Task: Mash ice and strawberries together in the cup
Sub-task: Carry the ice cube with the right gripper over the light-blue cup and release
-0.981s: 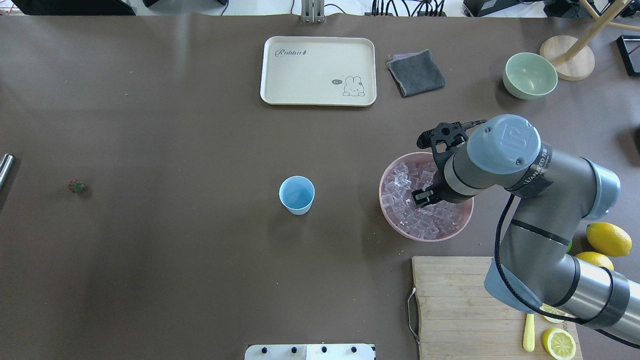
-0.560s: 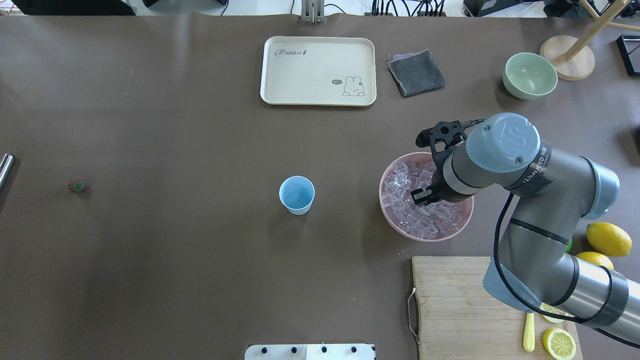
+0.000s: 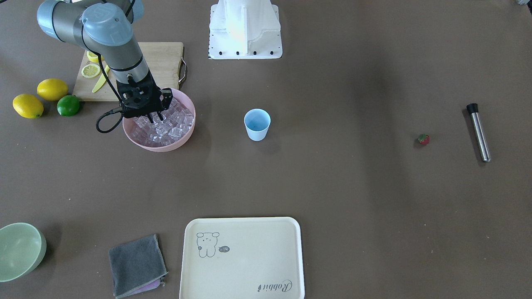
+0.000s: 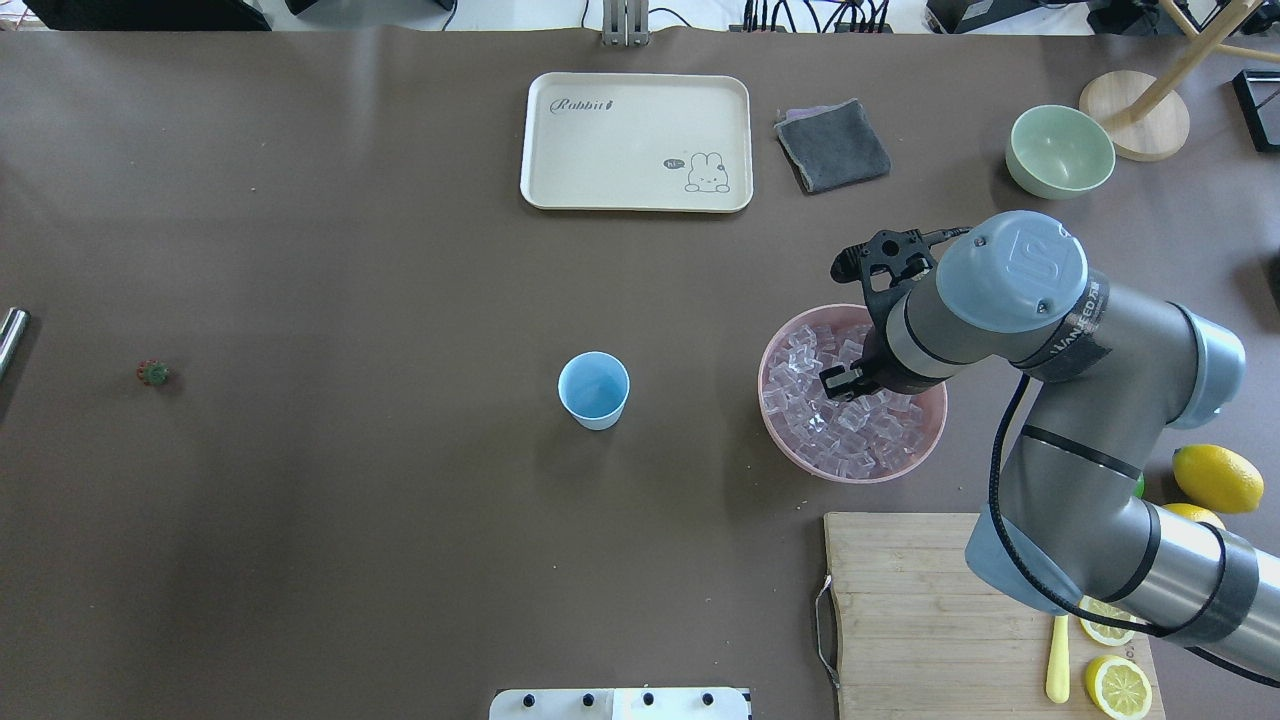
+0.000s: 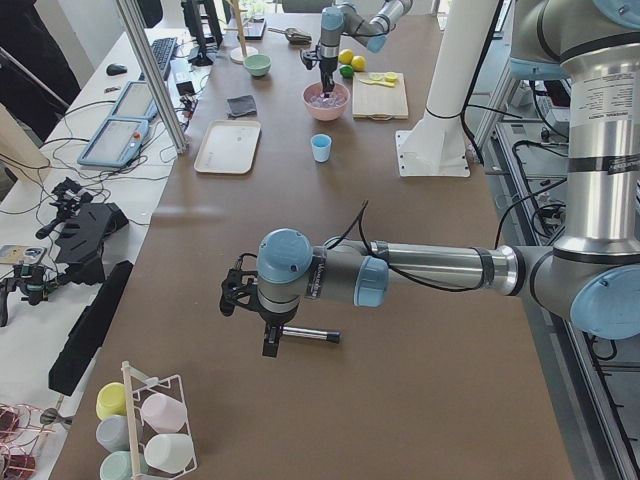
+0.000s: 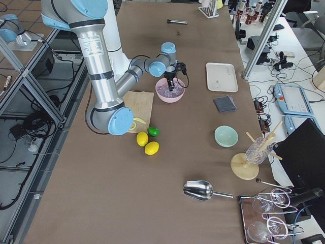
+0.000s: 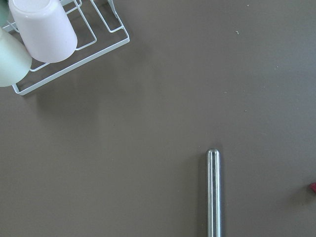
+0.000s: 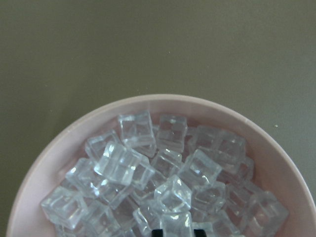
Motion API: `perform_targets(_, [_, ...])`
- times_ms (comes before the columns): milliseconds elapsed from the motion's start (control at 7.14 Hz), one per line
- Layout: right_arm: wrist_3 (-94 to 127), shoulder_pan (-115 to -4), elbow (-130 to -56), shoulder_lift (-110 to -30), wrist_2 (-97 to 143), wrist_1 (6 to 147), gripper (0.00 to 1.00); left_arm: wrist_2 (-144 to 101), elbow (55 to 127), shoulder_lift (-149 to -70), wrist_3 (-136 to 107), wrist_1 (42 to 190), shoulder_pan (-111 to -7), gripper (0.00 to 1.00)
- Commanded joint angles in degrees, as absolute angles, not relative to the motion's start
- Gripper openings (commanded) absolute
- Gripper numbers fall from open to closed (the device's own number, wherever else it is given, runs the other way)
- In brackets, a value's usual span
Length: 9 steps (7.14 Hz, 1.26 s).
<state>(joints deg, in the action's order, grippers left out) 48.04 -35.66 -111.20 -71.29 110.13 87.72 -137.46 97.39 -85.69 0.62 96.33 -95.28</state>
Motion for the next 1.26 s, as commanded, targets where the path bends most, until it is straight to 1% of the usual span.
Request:
perform_targets(0, [48.34, -37.44, -110.49, -64.21, 111.09, 92.68, 0.00, -137.37, 97.47, -85.61, 0.62, 96.33, -95.27, 0.99])
perform_targets(140, [49.30, -36.92, -109.78, -57.29, 110.92, 100.73, 0.00, -137.37, 97.56, -85.61, 0.62, 96.33, -95.36, 0.99])
perform_targets(280, [54.09, -35.26, -107.17, -50.08, 110.57, 105.33, 0.00, -137.46, 97.47, -85.69, 0.62, 96.33, -95.27, 0.99])
perform_targets(560, [59.75, -32.18, -104.60, -44.67, 109.78, 105.73, 0.00, -137.37, 97.21, -85.69, 0.62, 96.33, -95.19, 0.99])
perform_targets(701, [60.90, -30.78, -97.46, -38.73, 106.82, 105.65, 0.00, -137.37, 97.38, -85.69, 0.62, 96.33, -95.27, 0.99])
perform_targets(841, [62.30, -30.24, -93.47, -35.80, 106.53, 105.47, 0.00, -137.37, 97.12, -85.52, 0.62, 96.33, -95.27, 0.99])
perform_targets(1121, [62.84, -28.05, -92.46, -35.94, 104.86, 104.07, 0.00, -137.37, 97.12, -85.34, 0.62, 96.33, -95.27, 0.99])
